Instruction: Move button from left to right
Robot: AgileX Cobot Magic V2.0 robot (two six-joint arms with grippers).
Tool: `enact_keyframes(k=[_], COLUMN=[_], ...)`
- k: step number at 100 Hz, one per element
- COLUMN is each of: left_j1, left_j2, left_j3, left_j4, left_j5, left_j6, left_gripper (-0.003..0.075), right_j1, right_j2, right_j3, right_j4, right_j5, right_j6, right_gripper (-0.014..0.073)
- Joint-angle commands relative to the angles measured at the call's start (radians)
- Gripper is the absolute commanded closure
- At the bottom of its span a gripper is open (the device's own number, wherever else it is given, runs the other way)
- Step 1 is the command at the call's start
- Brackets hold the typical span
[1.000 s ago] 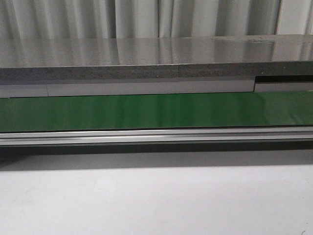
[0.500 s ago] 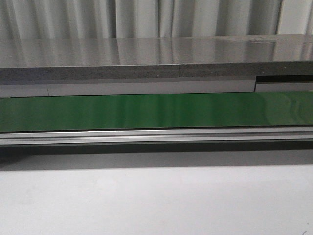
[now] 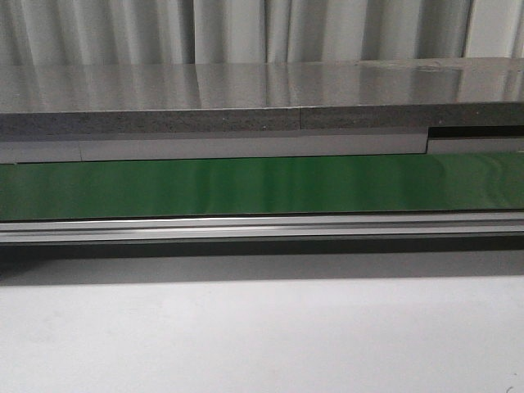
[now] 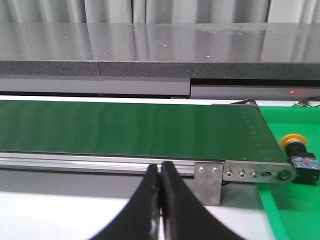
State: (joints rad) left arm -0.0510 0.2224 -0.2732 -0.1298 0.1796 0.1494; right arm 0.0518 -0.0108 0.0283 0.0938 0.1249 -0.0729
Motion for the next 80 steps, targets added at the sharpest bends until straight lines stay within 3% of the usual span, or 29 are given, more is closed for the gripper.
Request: enact_keyframes(k=[1, 54, 68, 80], left_j1=[-0.009, -0.009, -0.009, -0.009], left_j2=[0.009, 0.009, 0.009, 0.009], left_j3=[-0.028, -0.027, 0.005, 0.046], left_j4=[-0.009, 0.0, 0.082, 0.176], left_j5=[-0.085, -0.085, -0.118, -0.143], left_j6=[-0.005, -0.005, -0.018, -0.134], left_gripper=[0.074, 0.074, 0.074, 0.074], right_j1=[-0.005, -0.005, -0.005, -0.005], right_j2=[-0.02, -0.02, -0.02, -0.02], right_j3=[-0.016, -0.016, -0.016, -0.016], right_j4=[-0.011, -0.011, -0.011, -0.011], right_j5=[-0.086, -0.086, -0.086, -0.086], right_j6=[0.0, 0.0, 0.0, 0.0], right_gripper=[0.0661, 0.0661, 0.0661, 0.0661])
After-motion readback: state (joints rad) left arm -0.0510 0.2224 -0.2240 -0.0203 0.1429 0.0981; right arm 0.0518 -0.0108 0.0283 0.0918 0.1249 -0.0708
